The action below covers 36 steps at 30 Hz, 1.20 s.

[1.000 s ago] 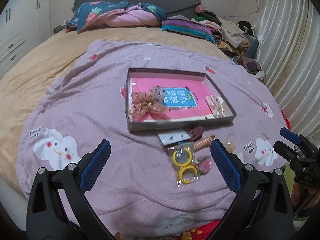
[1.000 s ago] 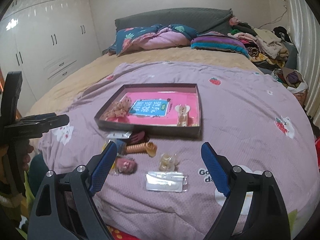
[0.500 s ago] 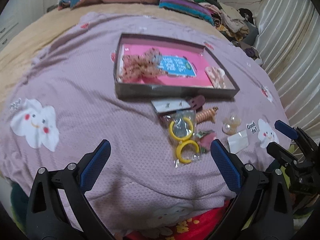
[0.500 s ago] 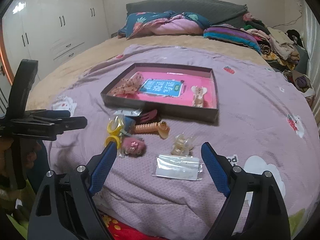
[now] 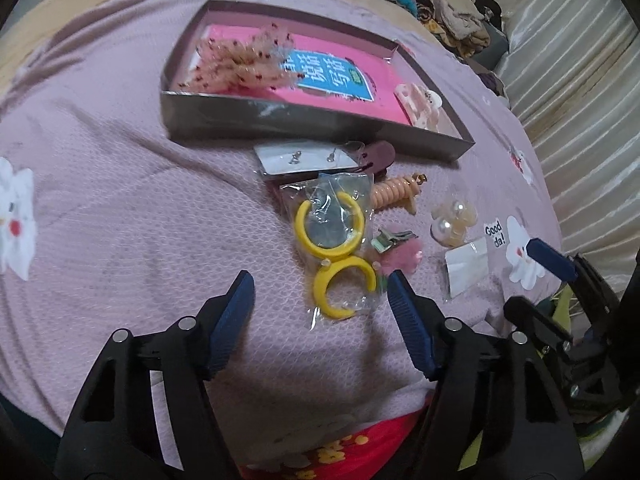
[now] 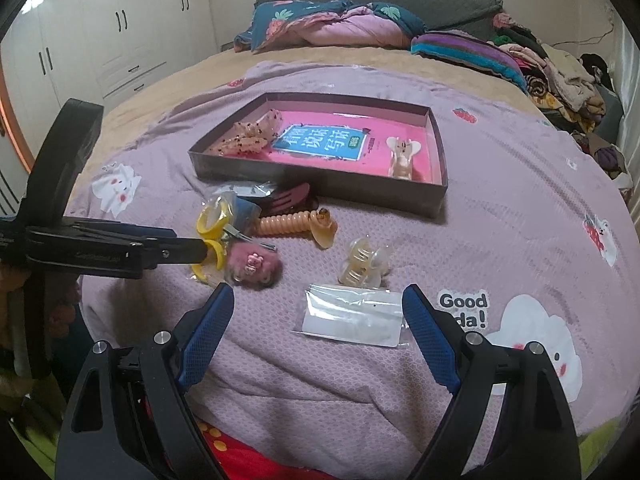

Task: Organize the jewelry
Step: 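Grasp the bagged yellow rings with the left tool while the right tool grasps the pink fuzzy clip, then carry the yellow rings and pink fuzzy clip over the grey box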

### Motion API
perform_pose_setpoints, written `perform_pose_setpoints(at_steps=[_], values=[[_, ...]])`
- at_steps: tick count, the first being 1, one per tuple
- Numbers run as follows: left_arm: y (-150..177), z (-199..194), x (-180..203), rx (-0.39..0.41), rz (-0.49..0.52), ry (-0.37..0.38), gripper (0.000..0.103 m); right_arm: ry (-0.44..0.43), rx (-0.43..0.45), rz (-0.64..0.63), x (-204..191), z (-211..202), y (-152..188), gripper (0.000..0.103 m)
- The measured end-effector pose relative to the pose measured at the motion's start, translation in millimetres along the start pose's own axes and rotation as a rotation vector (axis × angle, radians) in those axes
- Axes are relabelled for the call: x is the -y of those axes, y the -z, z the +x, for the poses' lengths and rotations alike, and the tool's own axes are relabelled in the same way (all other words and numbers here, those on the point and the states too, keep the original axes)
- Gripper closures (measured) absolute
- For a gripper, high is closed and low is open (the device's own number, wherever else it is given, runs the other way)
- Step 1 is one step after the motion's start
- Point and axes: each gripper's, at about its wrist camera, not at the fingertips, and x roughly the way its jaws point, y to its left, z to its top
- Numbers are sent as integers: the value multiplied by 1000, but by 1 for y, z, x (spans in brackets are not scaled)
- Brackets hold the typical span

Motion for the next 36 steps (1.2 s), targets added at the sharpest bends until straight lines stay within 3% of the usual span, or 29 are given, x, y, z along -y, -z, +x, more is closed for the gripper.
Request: perform_pose_setpoints(at_steps=[3, 9, 14, 23, 27, 36], values=[[-4, 6, 1, -6, -9, 19, 46, -3, -14, -8, 0, 7, 0, 18], [-10, 16, -2, -27, -21, 49, 68, -16, -44, -59, -10, 25, -2, 18], [-11, 15, -8, -26, -25, 56, 69, -32, -73, -120, -23, 45, -10, 21], [-11, 0, -29, -4, -61, 37, 70, -105, -141, -170, -38, 85, -24, 47], [-12, -8, -37, 22, -67, 4, 70, -185, -187, -130, -38, 97, -26, 75], [-20, -31, -40, 84, -46, -30, 70, -214, -139, -88, -39, 73, -33, 78]])
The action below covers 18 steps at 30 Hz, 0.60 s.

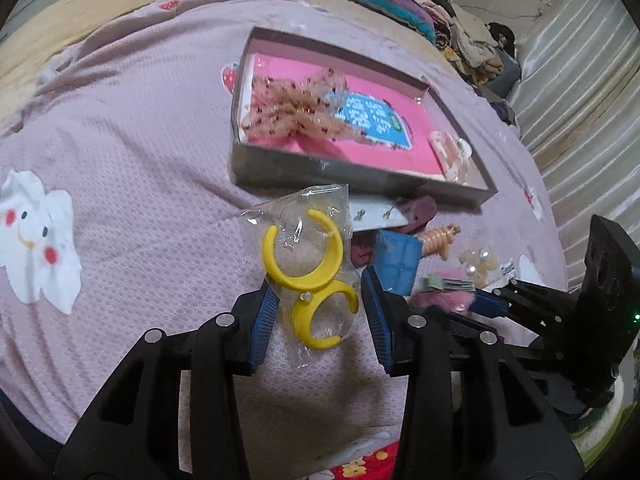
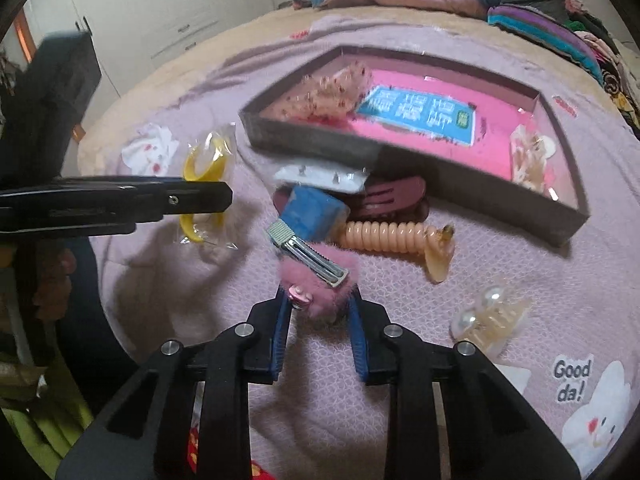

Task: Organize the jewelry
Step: 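Carry the yellow rings and pink fuzzy clip over the grey box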

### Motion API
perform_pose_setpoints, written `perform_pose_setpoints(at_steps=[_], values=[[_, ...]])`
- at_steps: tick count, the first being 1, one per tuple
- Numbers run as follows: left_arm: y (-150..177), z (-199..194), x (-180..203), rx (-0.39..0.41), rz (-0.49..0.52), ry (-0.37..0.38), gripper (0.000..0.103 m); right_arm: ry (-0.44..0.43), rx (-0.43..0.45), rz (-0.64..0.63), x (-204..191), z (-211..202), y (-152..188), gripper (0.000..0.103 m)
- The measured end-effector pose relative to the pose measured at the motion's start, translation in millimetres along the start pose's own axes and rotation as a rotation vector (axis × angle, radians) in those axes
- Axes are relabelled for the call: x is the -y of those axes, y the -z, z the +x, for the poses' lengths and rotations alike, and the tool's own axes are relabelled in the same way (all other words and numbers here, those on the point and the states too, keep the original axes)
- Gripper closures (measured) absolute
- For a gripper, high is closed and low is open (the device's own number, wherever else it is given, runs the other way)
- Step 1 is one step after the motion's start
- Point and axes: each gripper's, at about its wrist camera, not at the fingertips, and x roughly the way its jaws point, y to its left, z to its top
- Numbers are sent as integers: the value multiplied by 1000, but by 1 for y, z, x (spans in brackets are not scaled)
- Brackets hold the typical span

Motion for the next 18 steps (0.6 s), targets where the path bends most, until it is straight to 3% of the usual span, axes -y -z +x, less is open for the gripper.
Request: perform_pose_setpoints(at_steps=[18], values=[[-45, -38, 21, 131, 43, -10, 70, 78, 198, 157, 50, -82, -18, 78]])
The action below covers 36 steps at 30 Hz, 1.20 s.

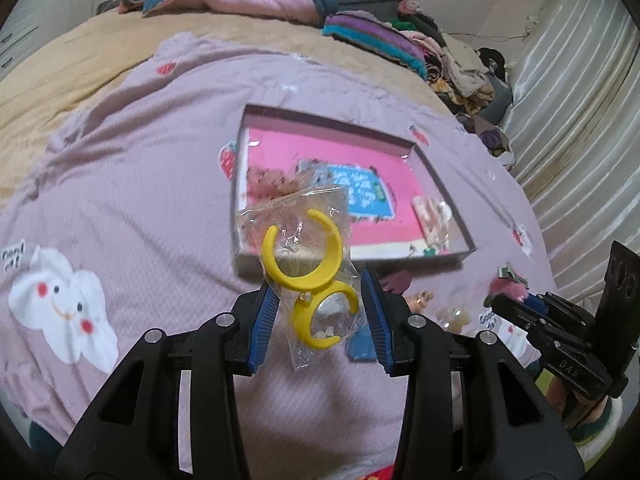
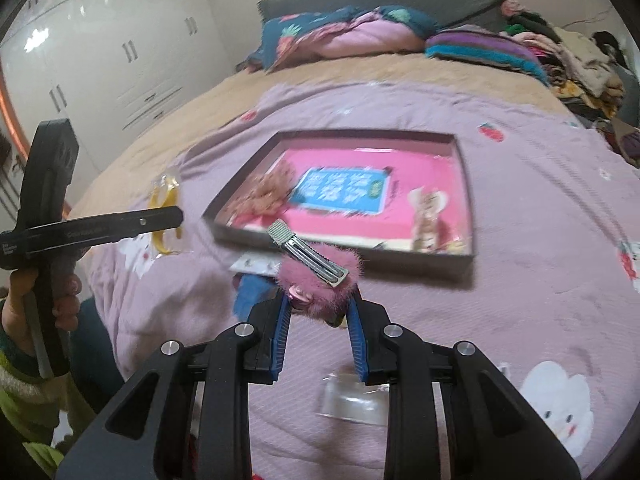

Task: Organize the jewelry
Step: 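Carry the yellow rings and pink fuzzy clip over the grey box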

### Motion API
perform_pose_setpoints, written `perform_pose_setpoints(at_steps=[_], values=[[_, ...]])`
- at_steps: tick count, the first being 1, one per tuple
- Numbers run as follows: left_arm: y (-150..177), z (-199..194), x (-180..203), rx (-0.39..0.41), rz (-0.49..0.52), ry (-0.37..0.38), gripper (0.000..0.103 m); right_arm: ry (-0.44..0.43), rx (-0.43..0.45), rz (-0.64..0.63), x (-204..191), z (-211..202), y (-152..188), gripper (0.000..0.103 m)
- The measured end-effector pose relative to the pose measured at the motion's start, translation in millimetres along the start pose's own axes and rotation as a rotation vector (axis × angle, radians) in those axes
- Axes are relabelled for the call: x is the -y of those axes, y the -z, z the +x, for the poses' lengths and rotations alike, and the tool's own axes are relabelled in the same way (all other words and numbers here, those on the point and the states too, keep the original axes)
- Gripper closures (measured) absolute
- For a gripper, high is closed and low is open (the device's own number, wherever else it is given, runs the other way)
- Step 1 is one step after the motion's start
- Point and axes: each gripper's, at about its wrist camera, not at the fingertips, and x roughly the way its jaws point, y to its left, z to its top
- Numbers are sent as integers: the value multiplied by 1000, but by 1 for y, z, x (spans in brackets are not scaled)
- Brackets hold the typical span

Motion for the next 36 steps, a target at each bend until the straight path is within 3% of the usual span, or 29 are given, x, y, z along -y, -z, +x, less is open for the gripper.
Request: perform_pose_setpoints(at_steps=[25, 36], values=[[-64, 34, 51, 30, 92, 50, 70, 127, 127, 69, 50, -32, -37, 78], [-81, 72, 54, -15, 81, 60, 70, 108, 138, 101, 60, -19, -59, 78]])
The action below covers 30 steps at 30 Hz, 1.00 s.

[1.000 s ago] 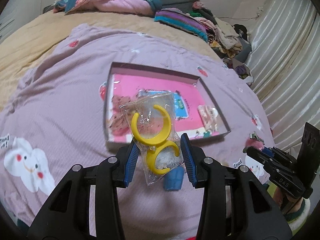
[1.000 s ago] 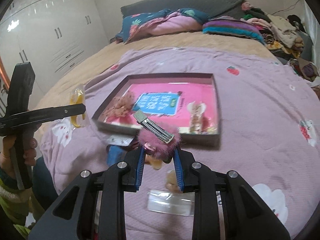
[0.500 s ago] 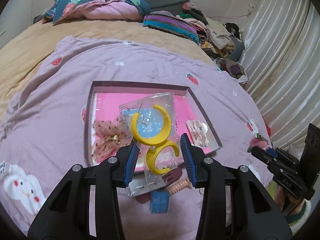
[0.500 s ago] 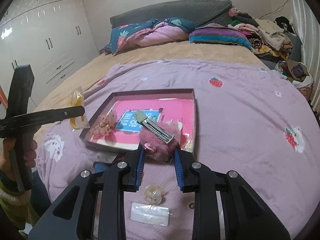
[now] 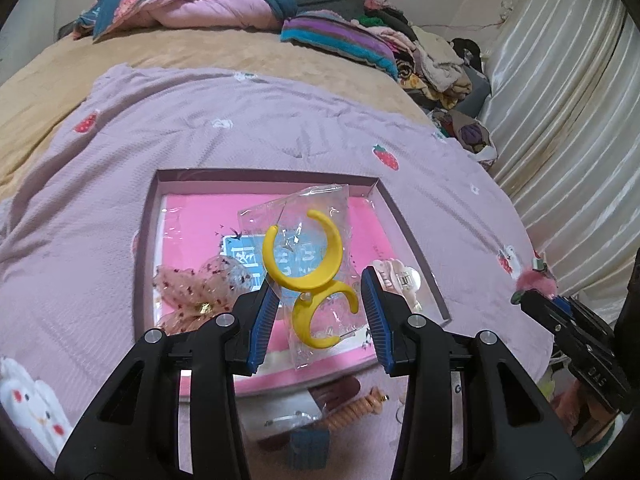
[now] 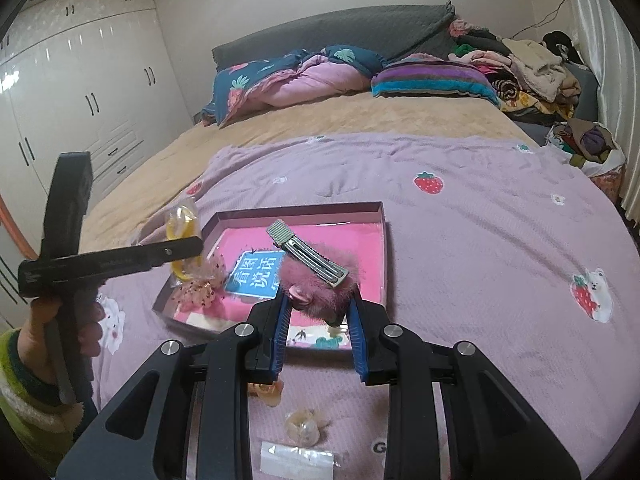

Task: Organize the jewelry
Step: 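Carry the yellow rings and pink fuzzy clip over the grey box, then open both tools to drop the rings and fuzzy clip into the box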

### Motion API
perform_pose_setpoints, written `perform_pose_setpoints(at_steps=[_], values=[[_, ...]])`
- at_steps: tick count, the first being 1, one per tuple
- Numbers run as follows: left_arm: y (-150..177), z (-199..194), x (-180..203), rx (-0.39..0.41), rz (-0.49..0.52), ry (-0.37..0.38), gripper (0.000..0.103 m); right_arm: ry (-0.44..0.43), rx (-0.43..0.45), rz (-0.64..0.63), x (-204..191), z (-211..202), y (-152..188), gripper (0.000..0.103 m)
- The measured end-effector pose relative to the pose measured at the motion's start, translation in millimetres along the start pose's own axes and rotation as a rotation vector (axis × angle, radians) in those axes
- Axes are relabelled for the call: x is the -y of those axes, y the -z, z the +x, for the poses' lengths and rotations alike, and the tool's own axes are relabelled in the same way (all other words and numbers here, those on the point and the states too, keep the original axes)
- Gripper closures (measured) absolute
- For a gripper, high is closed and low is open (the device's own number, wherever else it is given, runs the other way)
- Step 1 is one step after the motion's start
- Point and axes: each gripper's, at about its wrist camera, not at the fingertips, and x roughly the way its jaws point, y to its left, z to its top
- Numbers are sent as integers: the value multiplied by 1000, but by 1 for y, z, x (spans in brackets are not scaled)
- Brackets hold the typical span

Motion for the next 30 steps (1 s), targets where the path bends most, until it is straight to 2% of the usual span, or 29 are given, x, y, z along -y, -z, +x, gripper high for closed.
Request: perform_pose_setpoints(at_steps=[9, 16, 18, 20, 23, 30], values=[[-4, 40, -11, -67, -9, -24, 70, -13, -80, 1, -7, 45, 3, 78], [1, 57, -19, -100, -10, -41, 70, -9, -161, -30, -15, 83, 15, 78], [3, 58, -21, -104, -9, -46, 67, -14, -181, -39, -19, 92, 18, 78], [5, 58, -22, -106, -7, -52, 58, -14, -198, -53, -23, 101, 21, 78], [8, 54, -24, -101, 0, -66, 51, -8, -220, -73, -28, 114, 25, 78], [10, 37, -33, -78, -16, -86, 40, -3, -254, -103, -39, 129, 35, 71]])
